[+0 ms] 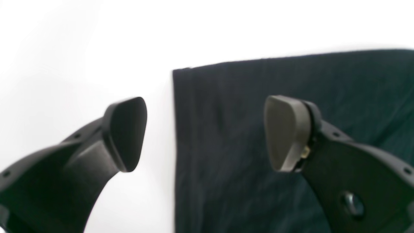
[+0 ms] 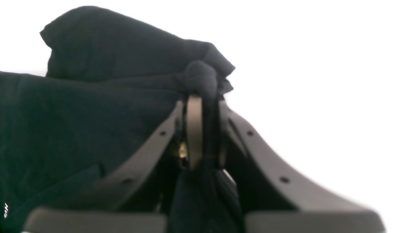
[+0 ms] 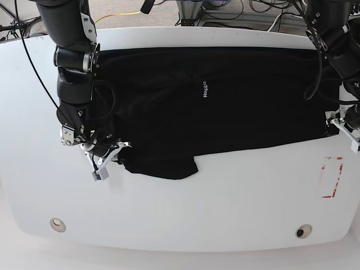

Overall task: Fold the T-shirt properly
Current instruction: 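Grasp the shirt edge with the left gripper, right gripper holding its end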

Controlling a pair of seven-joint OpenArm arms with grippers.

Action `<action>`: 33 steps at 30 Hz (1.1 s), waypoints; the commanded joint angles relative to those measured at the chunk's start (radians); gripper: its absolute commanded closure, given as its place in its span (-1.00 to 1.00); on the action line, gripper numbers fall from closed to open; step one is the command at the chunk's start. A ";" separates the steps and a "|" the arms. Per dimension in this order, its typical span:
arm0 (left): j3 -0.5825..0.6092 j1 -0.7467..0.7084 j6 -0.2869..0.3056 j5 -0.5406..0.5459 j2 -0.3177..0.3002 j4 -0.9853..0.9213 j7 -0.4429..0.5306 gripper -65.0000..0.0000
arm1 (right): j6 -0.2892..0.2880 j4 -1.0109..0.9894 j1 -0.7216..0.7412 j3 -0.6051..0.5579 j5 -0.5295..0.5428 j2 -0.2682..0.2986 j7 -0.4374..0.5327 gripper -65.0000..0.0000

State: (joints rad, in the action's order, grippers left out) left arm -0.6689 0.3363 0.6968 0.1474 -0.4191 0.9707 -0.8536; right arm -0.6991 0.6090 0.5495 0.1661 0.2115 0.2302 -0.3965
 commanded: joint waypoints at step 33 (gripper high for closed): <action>0.134 -0.006 -0.121 -0.025 -0.034 -0.069 0.139 -0.65 | 0.001 0.171 -0.026 0.002 -0.004 0.047 -0.092 1.00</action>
State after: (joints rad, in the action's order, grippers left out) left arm -0.5358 0.3099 0.5751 0.1116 -0.4362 0.8864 -0.7204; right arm -0.6964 0.7307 0.4938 0.1661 0.2058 0.2649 -0.4622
